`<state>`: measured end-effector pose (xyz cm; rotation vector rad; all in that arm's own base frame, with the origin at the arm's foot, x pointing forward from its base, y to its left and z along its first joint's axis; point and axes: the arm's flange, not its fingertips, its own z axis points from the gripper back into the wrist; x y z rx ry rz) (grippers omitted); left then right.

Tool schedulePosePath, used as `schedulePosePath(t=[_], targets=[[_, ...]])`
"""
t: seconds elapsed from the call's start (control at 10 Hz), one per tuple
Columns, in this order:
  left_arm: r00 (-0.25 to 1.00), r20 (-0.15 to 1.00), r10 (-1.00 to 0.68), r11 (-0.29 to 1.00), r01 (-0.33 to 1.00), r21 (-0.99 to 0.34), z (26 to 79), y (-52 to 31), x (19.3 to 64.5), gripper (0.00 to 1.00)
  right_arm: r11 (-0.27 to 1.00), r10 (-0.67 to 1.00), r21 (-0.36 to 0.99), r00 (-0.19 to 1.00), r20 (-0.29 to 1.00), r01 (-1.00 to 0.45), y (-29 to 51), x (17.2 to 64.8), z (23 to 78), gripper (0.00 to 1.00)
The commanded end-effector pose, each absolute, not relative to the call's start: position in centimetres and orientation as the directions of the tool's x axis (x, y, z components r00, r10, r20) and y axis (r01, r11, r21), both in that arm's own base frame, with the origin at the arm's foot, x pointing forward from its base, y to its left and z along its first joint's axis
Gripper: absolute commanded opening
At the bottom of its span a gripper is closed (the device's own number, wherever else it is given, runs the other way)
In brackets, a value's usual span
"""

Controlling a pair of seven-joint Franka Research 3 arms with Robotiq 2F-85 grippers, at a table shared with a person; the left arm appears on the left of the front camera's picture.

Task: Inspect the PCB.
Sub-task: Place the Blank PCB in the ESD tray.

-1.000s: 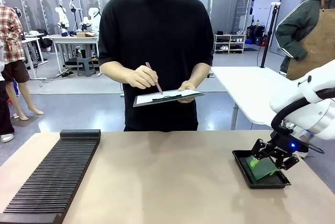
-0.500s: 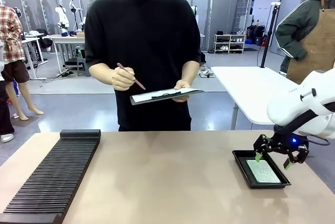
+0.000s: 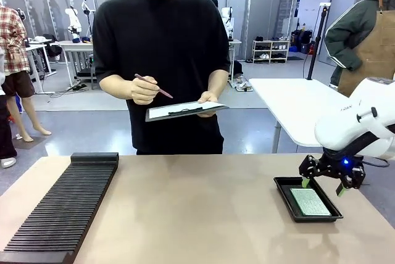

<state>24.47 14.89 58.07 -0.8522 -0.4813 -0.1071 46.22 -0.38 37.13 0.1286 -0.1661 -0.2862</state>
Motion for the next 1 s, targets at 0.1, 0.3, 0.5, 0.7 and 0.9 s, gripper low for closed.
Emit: schedulePosePath(t=[0.1, 0.3, 0.5, 0.7, 0.9], targets=[[0.892, 0.442, 0.091, 0.672, 0.273, -0.689, 58.15, 14.83, 24.43, 1.00, 0.954, -0.283, 0.148, 0.949, 0.143, 0.262, -0.45, 46.22, 36.93, 1.00], [0.892, 0.442, 0.091, 0.672, 0.273, -0.689, 58.15, 14.83, 24.43, 1.00, 0.954, -0.283, 0.148, 0.949, 0.143, 0.262, -0.45, 46.22, 36.93, 1.00], [0.892, 0.442, 0.091, 0.672, 0.273, -0.689, 58.15, 14.83, 24.43, 1.00, 0.954, -0.283, 0.148, 0.949, 0.143, 0.262, -0.45, 46.22, 36.93, 1.00], [0.892, 0.442, 0.091, 0.672, 0.273, -0.689, 58.15, 14.83, 24.43, 1.00, 0.954, -0.283, 0.148, 0.949, 0.143, 0.262, -0.45, 46.22, 36.93, 1.00], [0.892, 0.442, 0.091, 0.672, 0.273, -0.689, 58.15, 14.83, 24.43, 1.00, 0.954, -0.283, 0.148, 0.949, 0.143, 0.262, -0.45, 46.22, 36.93, 1.00]])
